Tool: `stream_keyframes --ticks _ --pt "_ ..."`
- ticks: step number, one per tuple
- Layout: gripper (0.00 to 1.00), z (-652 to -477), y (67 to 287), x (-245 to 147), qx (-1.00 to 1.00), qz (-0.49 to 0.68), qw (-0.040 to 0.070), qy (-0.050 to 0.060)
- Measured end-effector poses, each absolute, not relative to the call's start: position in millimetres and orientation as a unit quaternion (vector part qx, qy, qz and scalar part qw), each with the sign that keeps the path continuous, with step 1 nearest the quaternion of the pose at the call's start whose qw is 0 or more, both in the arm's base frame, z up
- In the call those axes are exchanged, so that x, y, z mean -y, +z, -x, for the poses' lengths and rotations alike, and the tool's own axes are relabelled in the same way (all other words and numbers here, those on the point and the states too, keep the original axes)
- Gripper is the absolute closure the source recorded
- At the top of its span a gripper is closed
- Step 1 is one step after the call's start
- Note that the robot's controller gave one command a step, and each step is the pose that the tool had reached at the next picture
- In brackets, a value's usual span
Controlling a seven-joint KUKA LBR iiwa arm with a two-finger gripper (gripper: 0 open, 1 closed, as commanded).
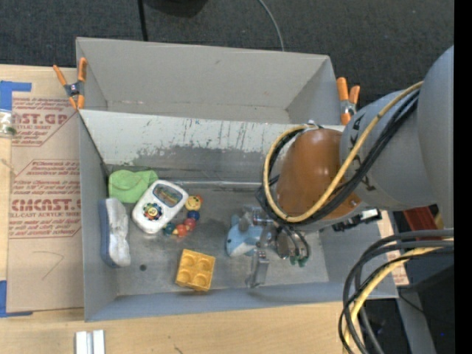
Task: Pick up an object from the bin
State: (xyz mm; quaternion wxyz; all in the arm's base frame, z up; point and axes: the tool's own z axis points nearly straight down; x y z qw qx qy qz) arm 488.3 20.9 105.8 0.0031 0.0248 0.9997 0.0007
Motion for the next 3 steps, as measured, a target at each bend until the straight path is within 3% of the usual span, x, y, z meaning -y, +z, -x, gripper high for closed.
stream_keyframes --ticks 1,2,3 --pt "1.00 -489.9 71 -24 -1.000 -0.014 0.003 0.001" --pt "1.00 -489.9 71 -24 -1.000 -0.014 0.003 0.001" --pt "1.00 -496.9 271 -19 -1.000 0.020 0.002 0.001"
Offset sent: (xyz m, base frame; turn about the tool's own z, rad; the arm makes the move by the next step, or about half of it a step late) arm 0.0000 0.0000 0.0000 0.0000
